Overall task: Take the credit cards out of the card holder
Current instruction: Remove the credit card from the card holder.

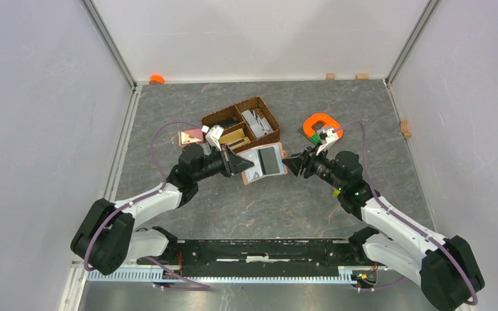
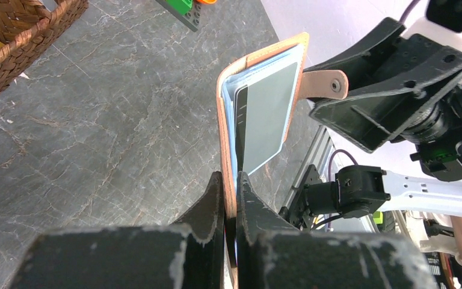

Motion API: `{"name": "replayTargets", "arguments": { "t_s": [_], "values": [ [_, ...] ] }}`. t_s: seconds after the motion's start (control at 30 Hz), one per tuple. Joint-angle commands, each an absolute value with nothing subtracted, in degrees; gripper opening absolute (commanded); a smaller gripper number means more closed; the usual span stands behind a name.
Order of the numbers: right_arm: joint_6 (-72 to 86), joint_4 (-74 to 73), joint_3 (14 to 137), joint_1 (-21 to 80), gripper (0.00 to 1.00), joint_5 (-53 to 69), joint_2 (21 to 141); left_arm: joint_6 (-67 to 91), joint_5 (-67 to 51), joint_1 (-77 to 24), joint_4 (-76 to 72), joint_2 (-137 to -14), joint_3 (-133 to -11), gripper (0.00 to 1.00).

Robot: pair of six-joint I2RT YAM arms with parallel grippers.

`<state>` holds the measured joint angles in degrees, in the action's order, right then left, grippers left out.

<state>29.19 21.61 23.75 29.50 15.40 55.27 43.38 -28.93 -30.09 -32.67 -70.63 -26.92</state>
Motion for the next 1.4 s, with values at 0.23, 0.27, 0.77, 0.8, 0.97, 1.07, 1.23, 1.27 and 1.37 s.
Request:
{"name": "replayTargets", "arguments": {
  "t_s": [0.23, 0.27, 0.77, 0.8, 0.97, 1.07, 1.23, 1.27, 1.37],
  "values": [
    [24.2, 26.3, 23.6, 29.3, 0.52, 19.4, 50.2, 41.0, -25.4, -30.1, -29.3, -71.1, -29.1, 0.02],
    [24.4, 28.1, 23.4, 29.4, 0.50, 21.9, 50.4, 40.7, -24.3, -30.1, -27.6, -71.3, -29.5, 0.02],
    [31.6, 35.5, 26.6, 30.9, 0.39, 36.9, 66.2, 45.6, -34.2, -30.1, -41.2, -72.6, -27.6, 0.02],
    [32.1, 35.9, 26.7, 30.8, 0.39, 37.5, 66.8, 46.1, -35.0, -30.1, -42.2, -72.7, -27.4, 0.02],
    [33.8, 37.8, 26.5, 30.7, 0.38, 39.4, 67.9, 49.4, -38.8, -30.1, -50.0, -74.6, -26.7, 0.02],
    [34.9, 39.3, 26.3, 30.5, 0.38, 40.4, 68.2, 51.4, -41.2, -30.4, -54.0, -75.8, -26.7, 0.02],
    [36.6, 41.3, 25.7, 29.9, 0.38, 41.1, 68.4, 53.2, -43.8, -31.6, -58.8, -77.2, -27.0, 0.02],
    [37.0, 41.7, 25.4, 29.7, 0.37, 41.2, 68.4, 53.4, -43.9, -31.6, -59.1, -77.1, -26.9, 0.02],
    [40.0, 45.9, 24.1, 28.8, 0.37, 42.7, 68.5, 53.3, -43.8, -31.7, -59.1, -76.4, -26.7, 0.02]
  ]
}}
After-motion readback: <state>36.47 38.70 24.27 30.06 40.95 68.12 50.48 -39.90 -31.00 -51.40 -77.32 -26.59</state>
